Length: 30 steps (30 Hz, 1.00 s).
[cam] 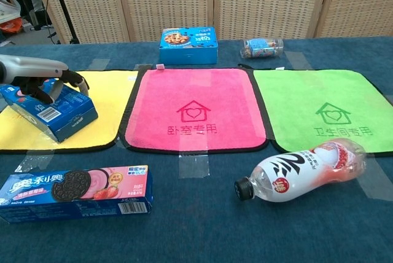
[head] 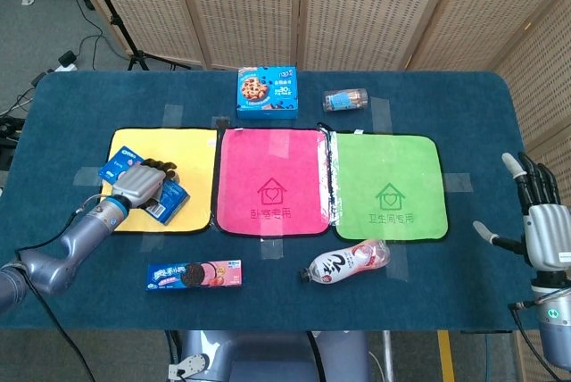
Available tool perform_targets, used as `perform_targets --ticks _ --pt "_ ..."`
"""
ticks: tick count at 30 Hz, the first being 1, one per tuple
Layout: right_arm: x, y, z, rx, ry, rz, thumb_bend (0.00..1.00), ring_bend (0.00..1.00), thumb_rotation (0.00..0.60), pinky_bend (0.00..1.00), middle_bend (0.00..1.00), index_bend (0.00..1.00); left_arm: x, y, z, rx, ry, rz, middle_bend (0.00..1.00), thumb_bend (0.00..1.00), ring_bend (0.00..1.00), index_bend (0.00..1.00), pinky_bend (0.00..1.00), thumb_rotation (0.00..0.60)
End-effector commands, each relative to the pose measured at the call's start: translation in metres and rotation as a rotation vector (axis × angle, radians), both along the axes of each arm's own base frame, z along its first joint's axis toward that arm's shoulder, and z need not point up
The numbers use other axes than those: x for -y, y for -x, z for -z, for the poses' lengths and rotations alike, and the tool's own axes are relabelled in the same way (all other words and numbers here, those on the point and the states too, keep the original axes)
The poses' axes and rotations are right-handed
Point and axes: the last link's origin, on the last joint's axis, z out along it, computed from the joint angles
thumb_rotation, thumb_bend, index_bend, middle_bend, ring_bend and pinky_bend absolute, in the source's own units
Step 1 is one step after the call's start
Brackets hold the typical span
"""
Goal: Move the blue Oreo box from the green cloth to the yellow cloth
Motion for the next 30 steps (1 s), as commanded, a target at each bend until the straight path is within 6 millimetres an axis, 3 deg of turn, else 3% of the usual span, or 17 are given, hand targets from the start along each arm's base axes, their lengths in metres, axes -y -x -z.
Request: perform_targets --ticks 1,4,7,9,11,12,16,20,25,30 --pt "0.000 0.000 0.000 0.000 -0.001 -0.001 0.00 0.00 0.600 0.00 0.00 0.00 -0.001 -0.001 -0.008 0.037 -0.039 0.015 0.09 1.00 0.06 0.29 0.16 0.600" --pt "0.000 -0.001 0.001 -0.001 -0.004 -0.003 0.00 0.00 0.600 0.00 0.00 0.00 -0.004 -0.009 -0.023 0.120 -0.116 0.056 0.00 0.92 0.00 0.14 0.03 0.600" --pt "-0.001 -0.002 0.001 -0.002 -0.005 -0.008 0.00 0.00 0.600 0.00 0.00 0.00 -0.004 -0.015 -0.044 0.199 -0.214 0.124 0.00 0.55 0.00 0.04 0.00 0.600" --pt "-0.002 -0.002 0.001 -0.004 -0.005 -0.010 0.00 0.00 0.600 0.00 0.00 0.00 -0.002 -0.018 -0.057 0.256 -0.271 0.150 0.00 0.22 0.00 0.01 0.00 0.600" --pt "-0.002 -0.003 0.002 -0.007 -0.006 -0.014 0.00 0.00 0.600 0.00 0.00 0.00 0.004 -0.019 -0.074 0.316 -0.333 0.169 0.00 0.04 0.00 0.00 0.00 0.600" --pt "-0.002 -0.003 0.002 -0.008 -0.007 -0.016 0.00 0.00 0.600 0.00 0.00 0.00 0.008 -0.018 -0.081 0.330 -0.359 0.176 0.00 0.00 0.00 0.00 0.00 0.600" --pt "-0.004 -0.004 0.003 -0.028 -0.004 -0.021 0.00 0.00 0.600 0.00 0.00 0.00 0.029 -0.004 -0.113 0.372 -0.480 0.156 0.00 0.00 0.00 0.00 0.00 0.600" --pt "-0.006 -0.005 0.004 -0.035 -0.004 -0.022 0.00 0.00 0.600 0.00 0.00 0.00 0.047 0.011 -0.129 0.393 -0.548 0.113 0.00 0.00 0.00 0.00 0.00 0.600" --pt "-0.009 -0.008 0.002 -0.055 0.003 -0.031 0.00 0.00 0.600 0.00 0.00 0.00 0.107 0.062 -0.146 0.303 -0.651 -0.038 0.00 0.00 0.00 0.00 0.00 0.600" --pt "-0.012 -0.009 0.002 -0.068 0.006 -0.029 0.00 0.00 0.600 0.00 0.00 0.00 0.147 0.083 -0.146 0.314 -0.690 -0.102 0.00 0.00 0.00 0.00 0.00 0.600"
